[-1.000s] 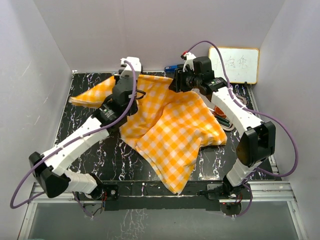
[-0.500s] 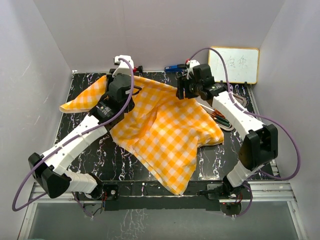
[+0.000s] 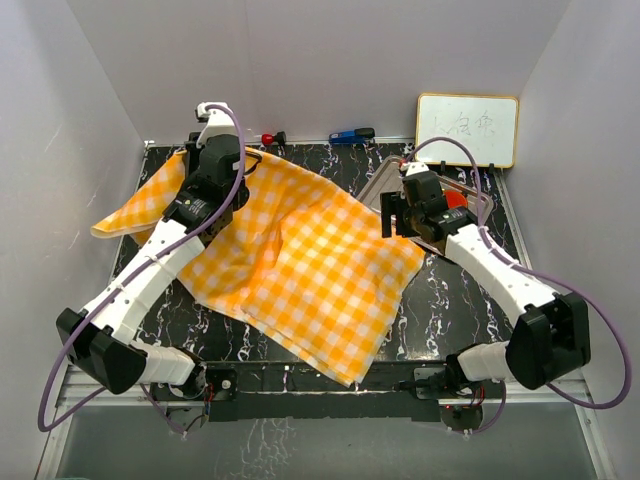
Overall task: Set the dinner table for one person
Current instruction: Flatten out the napkin at the center of the board.
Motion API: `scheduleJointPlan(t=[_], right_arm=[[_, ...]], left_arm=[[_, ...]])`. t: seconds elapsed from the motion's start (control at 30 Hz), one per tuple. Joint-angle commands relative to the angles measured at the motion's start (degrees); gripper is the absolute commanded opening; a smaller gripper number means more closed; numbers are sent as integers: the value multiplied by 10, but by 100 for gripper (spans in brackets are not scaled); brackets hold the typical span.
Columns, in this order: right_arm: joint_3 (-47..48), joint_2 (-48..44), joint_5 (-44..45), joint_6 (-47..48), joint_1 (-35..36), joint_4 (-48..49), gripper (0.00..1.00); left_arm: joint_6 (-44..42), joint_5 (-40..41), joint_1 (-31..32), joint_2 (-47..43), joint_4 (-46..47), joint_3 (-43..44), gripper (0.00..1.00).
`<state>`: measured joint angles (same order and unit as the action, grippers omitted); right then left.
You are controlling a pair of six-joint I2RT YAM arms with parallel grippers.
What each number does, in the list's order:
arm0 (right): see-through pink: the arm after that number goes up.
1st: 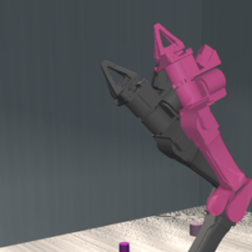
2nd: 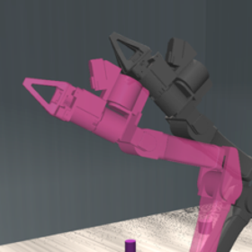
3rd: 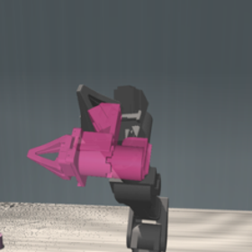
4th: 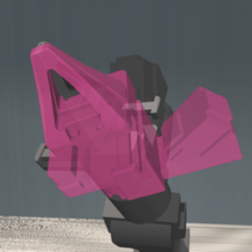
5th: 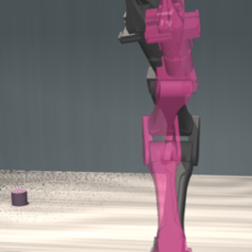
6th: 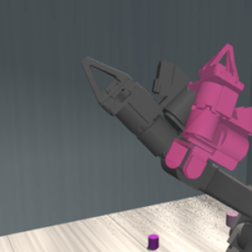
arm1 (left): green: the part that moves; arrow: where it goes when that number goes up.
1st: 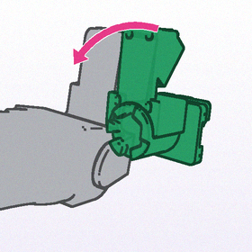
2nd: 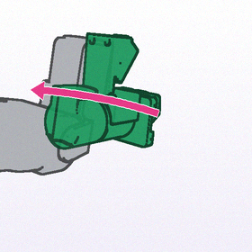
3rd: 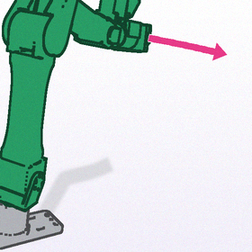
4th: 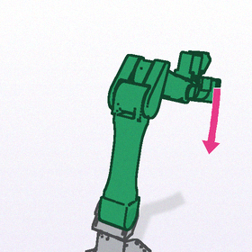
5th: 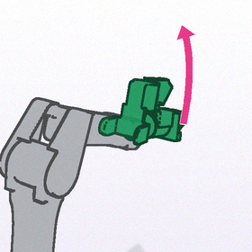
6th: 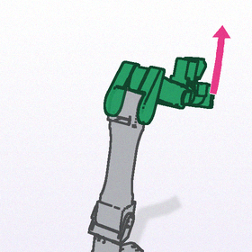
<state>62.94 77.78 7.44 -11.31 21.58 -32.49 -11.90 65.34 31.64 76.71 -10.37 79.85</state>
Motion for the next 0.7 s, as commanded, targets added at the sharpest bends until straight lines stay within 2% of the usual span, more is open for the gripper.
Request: scheduleJointPlan(t=[0.0,0.17,0.43,0.67], right_arm=[[-35,-23,38,-12,-4,35,74],[-66,4,33,-24,-6,72,74],[-106,50,-13,-95,-6,109,70],[-145,24,53,-139,-6,74,72]], left_arm=[[23,0,-6,-8,-18,18,0],[46,-14,-9,1,-50,23,0],[64,-27,-10,14,-72,24,0],[60,-34,-11,14,-74,32,0]])
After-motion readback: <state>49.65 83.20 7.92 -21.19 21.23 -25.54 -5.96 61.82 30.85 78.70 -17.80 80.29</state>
